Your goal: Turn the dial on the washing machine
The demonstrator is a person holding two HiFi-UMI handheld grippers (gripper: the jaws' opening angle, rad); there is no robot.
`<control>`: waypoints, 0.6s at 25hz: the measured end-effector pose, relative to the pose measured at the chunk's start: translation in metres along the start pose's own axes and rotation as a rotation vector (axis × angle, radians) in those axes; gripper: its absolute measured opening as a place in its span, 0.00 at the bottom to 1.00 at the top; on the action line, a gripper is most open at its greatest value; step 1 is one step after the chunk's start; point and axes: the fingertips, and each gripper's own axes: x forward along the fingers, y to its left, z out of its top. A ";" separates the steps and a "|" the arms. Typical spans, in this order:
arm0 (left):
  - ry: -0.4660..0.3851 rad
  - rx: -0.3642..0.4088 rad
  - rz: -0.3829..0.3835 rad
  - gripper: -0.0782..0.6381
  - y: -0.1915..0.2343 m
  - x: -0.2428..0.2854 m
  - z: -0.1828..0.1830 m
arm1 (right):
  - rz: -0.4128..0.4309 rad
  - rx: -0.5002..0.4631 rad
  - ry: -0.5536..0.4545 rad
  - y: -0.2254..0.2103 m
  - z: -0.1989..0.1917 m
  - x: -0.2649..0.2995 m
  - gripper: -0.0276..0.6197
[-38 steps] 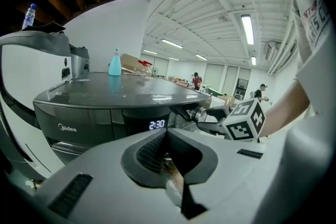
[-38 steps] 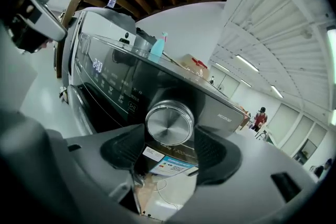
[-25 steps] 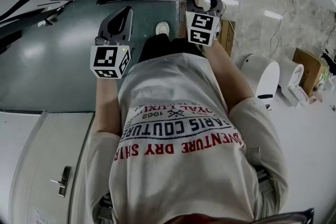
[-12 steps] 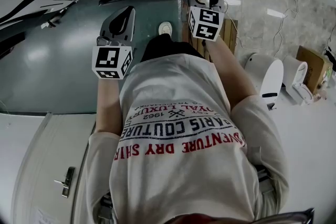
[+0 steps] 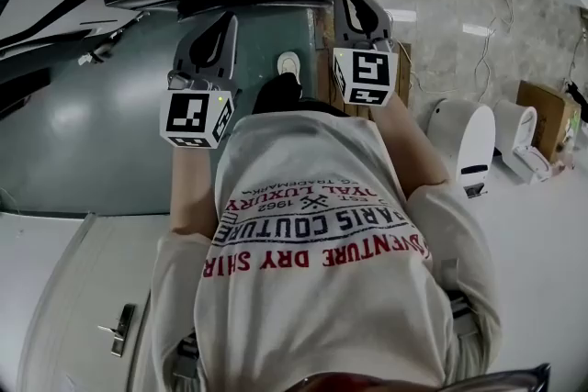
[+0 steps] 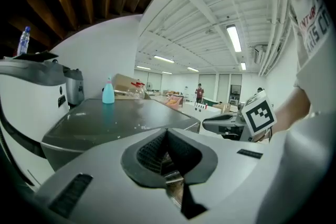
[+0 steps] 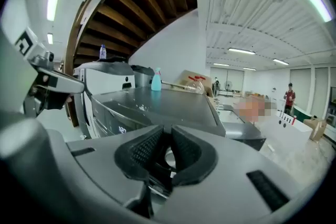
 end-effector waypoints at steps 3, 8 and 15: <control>-0.065 0.034 0.007 0.13 -0.005 -0.014 0.032 | 0.053 -0.009 -0.088 0.006 0.035 -0.023 0.11; -0.136 0.070 0.008 0.13 -0.013 -0.039 0.064 | 0.069 -0.024 -0.185 0.009 0.073 -0.054 0.09; -0.168 0.093 0.019 0.13 -0.017 -0.068 0.072 | 0.051 -0.028 -0.232 0.012 0.088 -0.083 0.09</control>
